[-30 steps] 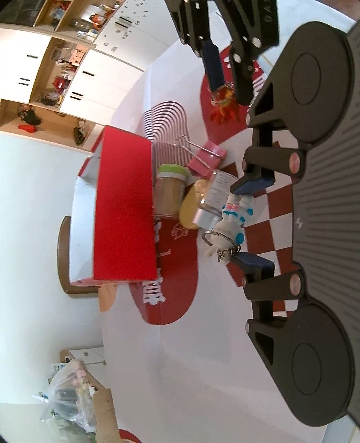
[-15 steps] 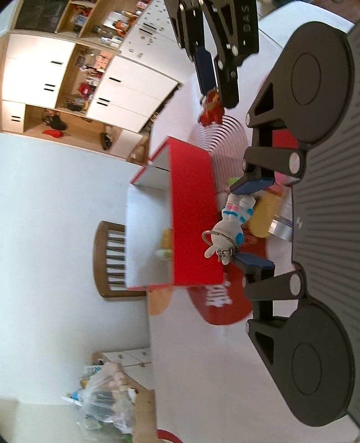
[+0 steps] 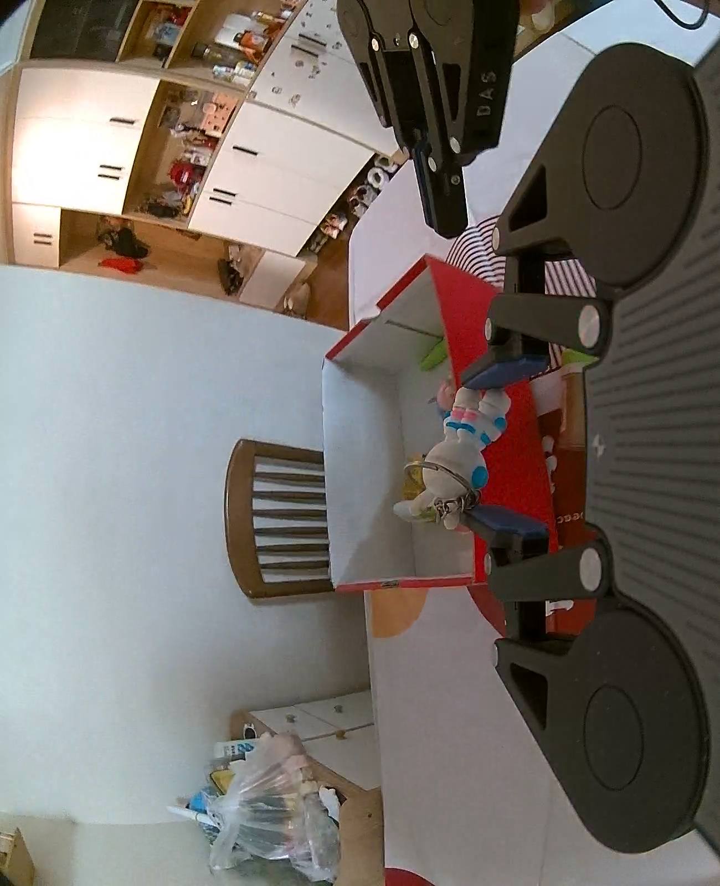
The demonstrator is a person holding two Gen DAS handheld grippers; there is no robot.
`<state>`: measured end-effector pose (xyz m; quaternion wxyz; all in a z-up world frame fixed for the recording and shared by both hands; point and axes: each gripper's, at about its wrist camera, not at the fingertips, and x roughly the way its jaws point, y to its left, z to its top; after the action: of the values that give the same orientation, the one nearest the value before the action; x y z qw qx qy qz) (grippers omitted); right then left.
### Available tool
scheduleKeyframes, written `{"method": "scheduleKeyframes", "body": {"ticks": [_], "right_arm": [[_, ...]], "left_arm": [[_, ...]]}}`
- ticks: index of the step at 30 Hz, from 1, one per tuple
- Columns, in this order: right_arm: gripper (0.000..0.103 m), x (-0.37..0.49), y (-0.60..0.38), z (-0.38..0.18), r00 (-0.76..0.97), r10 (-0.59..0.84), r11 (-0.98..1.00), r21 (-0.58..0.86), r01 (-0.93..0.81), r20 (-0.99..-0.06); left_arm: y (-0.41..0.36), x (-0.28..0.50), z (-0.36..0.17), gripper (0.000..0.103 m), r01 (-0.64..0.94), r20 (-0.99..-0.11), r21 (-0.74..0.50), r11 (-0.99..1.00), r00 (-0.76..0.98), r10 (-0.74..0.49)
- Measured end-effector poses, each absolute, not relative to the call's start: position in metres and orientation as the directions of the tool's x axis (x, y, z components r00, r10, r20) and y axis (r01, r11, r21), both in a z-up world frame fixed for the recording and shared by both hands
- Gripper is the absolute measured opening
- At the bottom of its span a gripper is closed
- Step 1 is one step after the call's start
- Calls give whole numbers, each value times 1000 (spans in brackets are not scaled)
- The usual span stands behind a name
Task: Organize rigid objects
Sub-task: 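Carry the astronaut and horse keychains into the red box with both tools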
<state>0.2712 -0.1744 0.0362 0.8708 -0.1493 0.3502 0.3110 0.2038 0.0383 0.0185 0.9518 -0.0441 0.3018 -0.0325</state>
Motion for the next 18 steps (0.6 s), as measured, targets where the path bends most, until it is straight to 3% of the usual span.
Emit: {"method": "scheduleKeyframes", "body": {"ticks": [2,15,18], "right_arm": [[13,276,-182,32,519,461,750,2,-662,-720],[37,234,-202,-82,265,402,668,82,-740,-877],[46,224,-204,-98,241,385,661,83,-746,-891]], "left_arm": [[41,205,14,45,28,-578,-112,993,812,-88],[54,179,-25,45,-29,-652,-167,986,753,-88],[56,174,-28,45,-35,-655,-180,983,750,-93]]}}
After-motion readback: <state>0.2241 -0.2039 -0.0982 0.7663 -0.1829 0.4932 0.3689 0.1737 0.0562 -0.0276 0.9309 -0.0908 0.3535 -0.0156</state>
